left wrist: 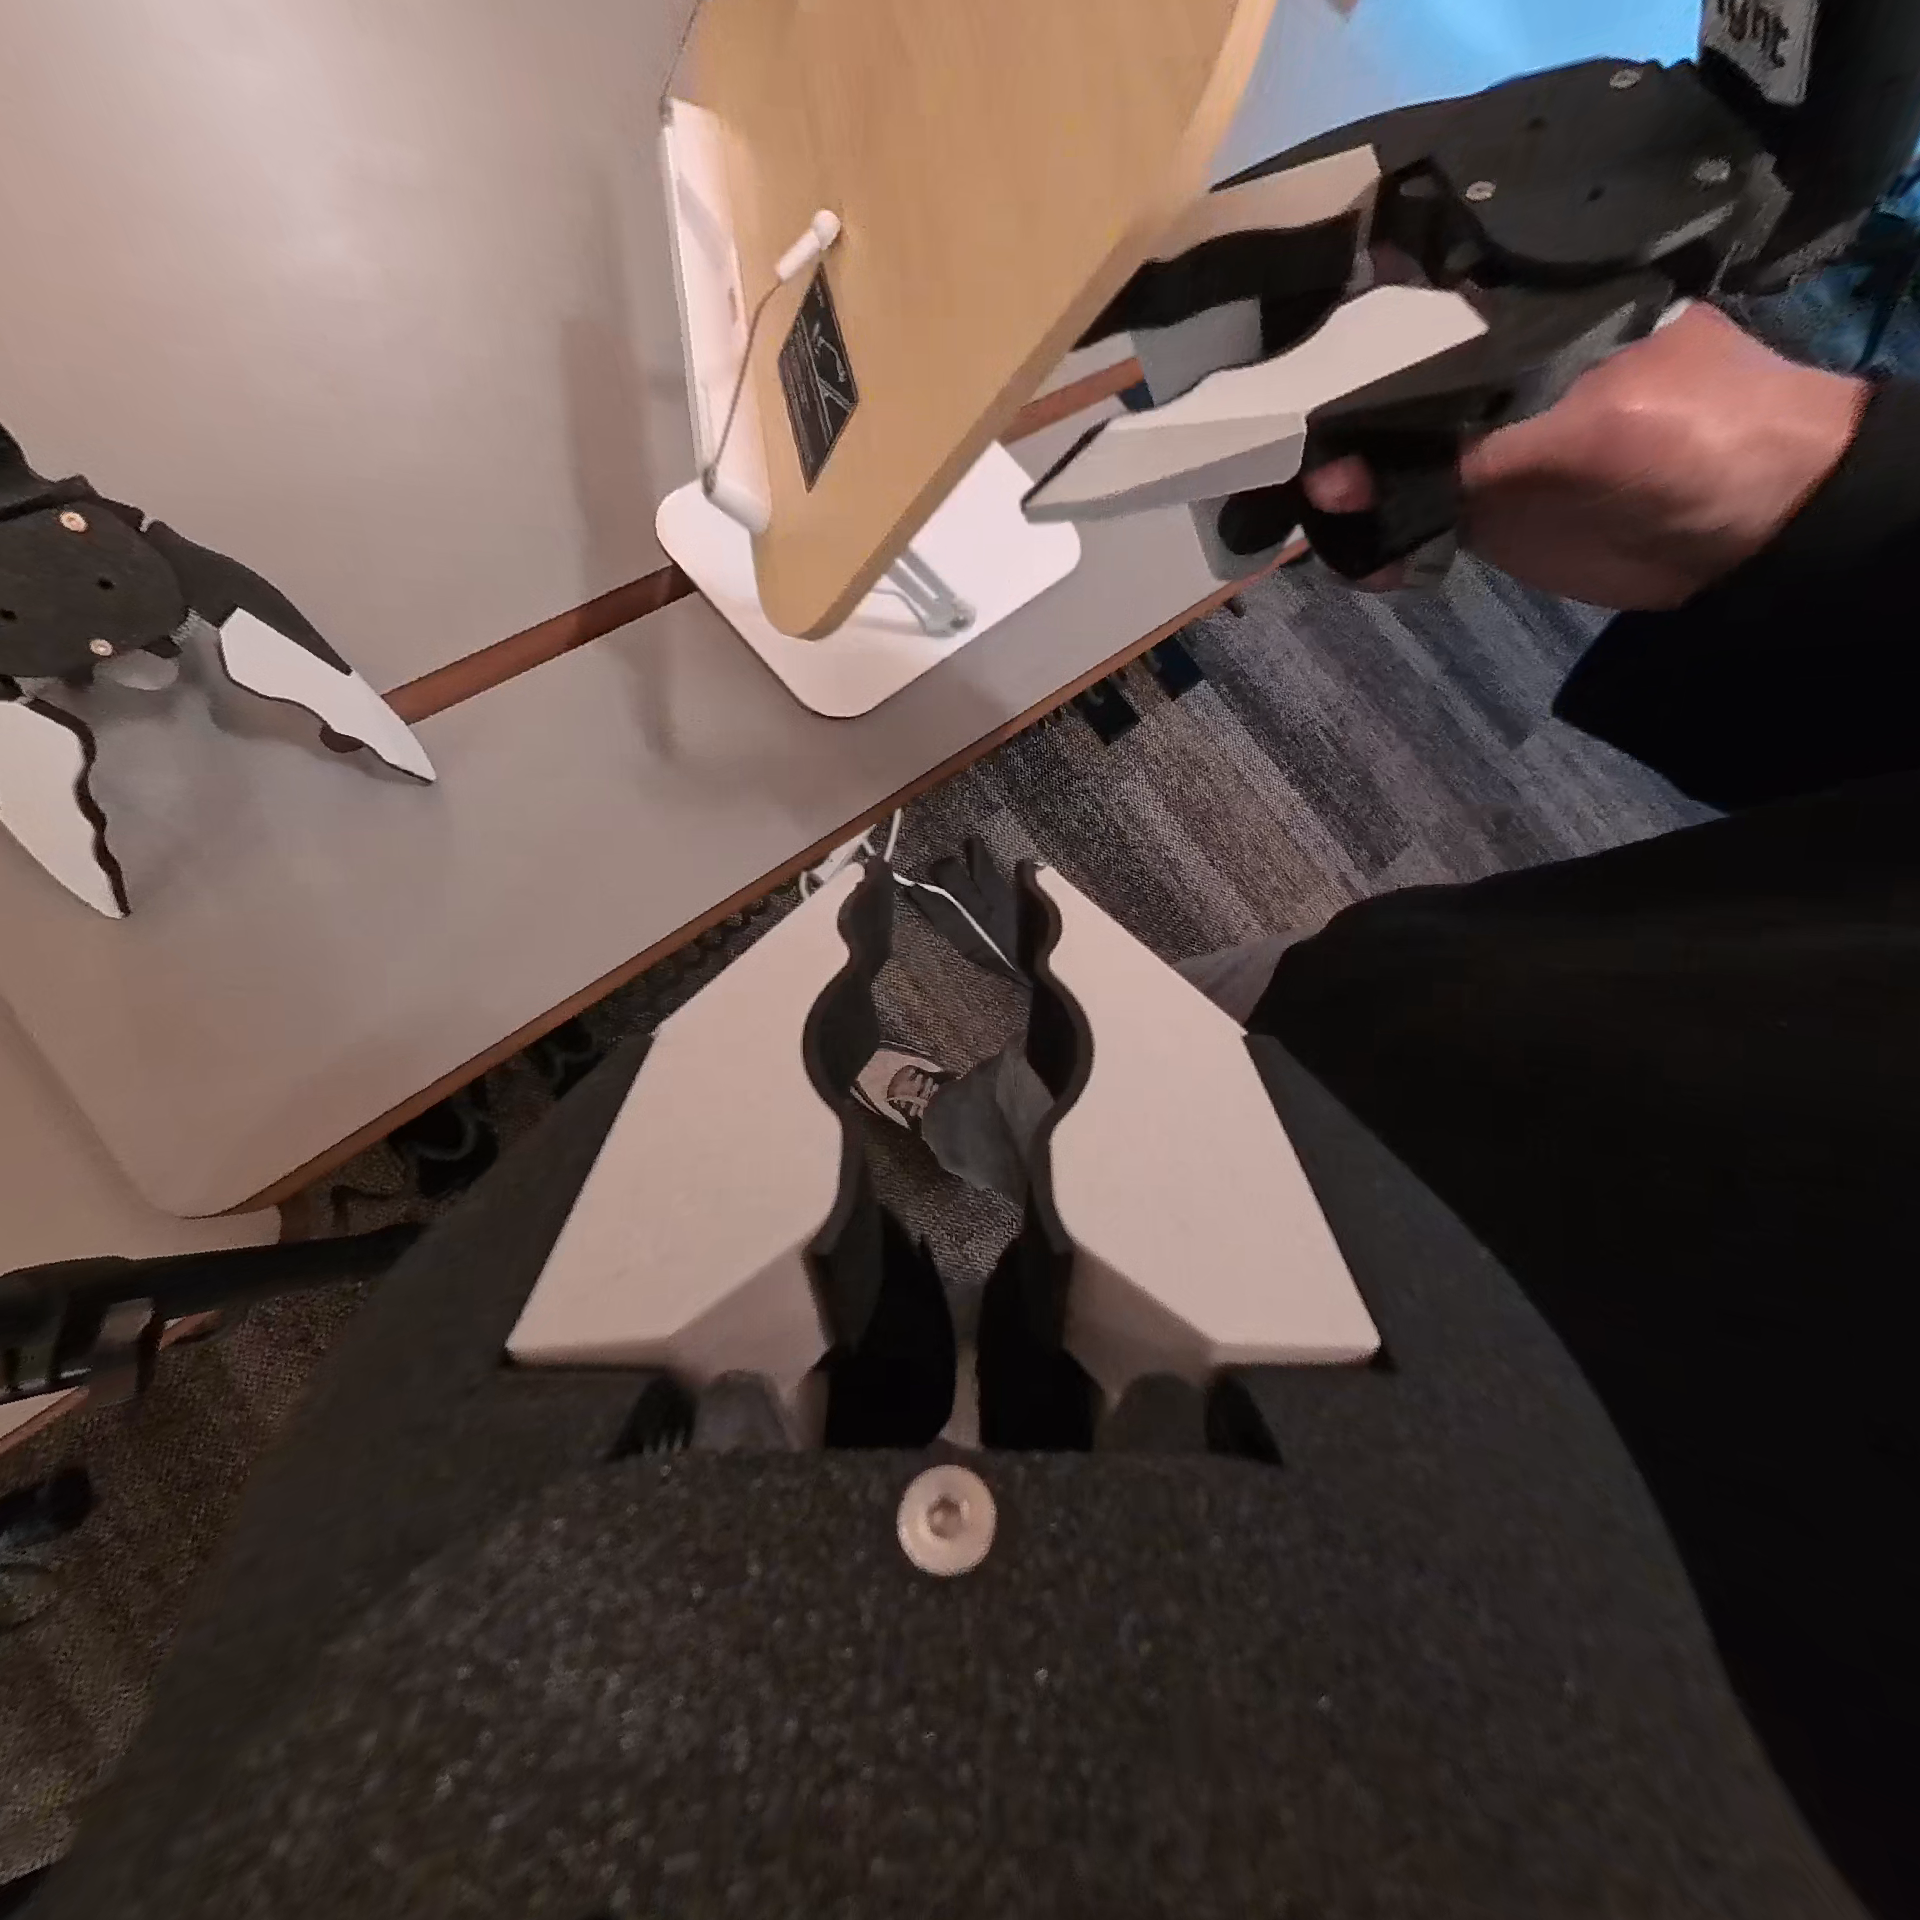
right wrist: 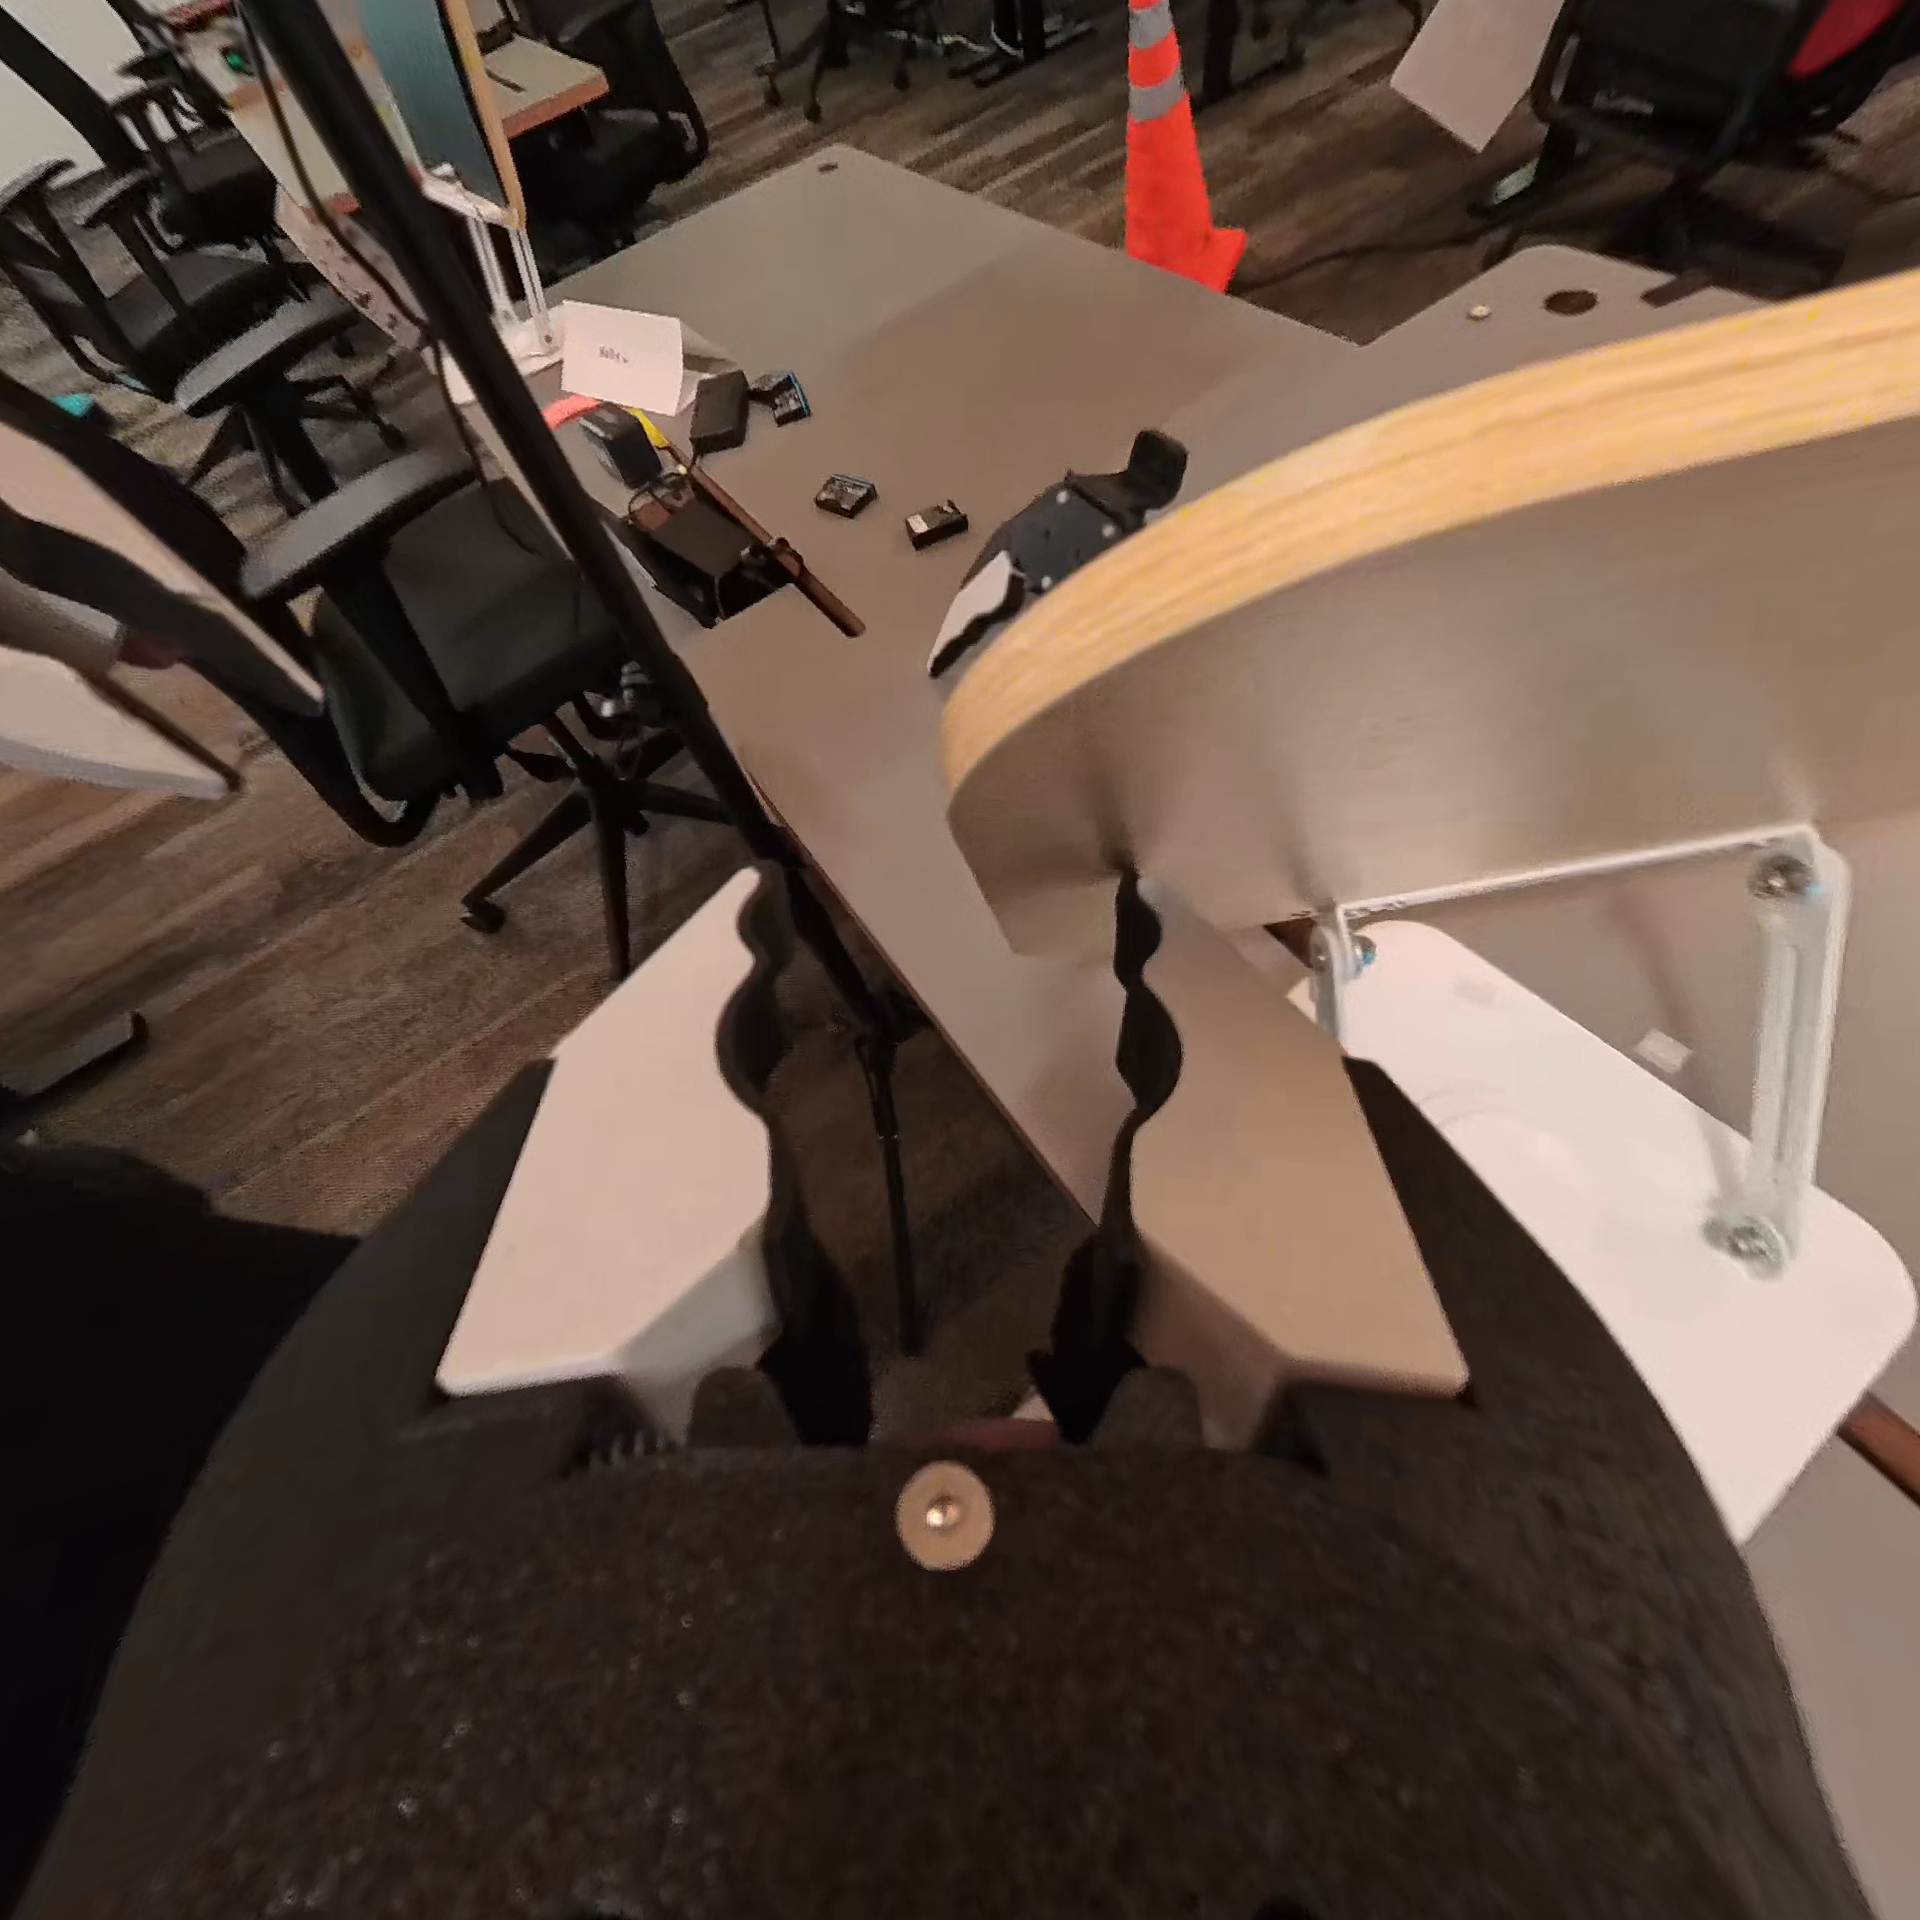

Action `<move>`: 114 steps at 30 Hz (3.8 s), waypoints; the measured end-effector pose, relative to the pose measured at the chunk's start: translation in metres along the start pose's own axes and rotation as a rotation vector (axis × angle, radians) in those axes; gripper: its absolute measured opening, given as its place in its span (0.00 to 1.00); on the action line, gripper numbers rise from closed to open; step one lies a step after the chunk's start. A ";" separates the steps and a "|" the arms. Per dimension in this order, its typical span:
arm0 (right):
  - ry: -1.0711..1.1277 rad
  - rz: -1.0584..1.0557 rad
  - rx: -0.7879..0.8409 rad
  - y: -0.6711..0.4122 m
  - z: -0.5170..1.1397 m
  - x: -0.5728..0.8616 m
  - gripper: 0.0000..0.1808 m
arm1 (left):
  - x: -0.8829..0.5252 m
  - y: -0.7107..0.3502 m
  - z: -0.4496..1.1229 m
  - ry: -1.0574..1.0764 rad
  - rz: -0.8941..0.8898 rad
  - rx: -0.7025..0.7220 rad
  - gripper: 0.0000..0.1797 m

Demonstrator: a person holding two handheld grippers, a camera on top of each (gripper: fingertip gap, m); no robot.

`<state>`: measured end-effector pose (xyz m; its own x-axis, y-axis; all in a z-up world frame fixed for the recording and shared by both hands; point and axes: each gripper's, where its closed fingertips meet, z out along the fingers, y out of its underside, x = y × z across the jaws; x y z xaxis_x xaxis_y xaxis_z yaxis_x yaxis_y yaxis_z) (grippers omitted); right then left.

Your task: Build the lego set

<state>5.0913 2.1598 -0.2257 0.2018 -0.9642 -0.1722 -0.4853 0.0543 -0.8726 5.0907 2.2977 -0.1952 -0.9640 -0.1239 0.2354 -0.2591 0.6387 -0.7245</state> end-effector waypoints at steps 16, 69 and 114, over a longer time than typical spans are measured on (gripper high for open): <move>-0.060 -0.657 -0.277 -0.069 -0.089 0.117 0.44 | 0.011 -0.006 0.008 -0.014 0.002 0.015 0.12; -0.117 -0.140 -0.076 -0.080 -0.116 0.248 0.46 | -0.027 -0.138 0.111 -0.398 0.349 0.147 0.24; 0.320 -0.100 0.107 -0.074 -0.141 0.176 0.38 | -0.056 -0.138 0.054 -0.252 0.137 0.210 0.20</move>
<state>5.0426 1.9496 -0.1273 -0.0409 -0.9977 0.0540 -0.3816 -0.0343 -0.9237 5.1772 2.1754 -0.1438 -0.9685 -0.2479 -0.0215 -0.1078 0.4959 -0.8616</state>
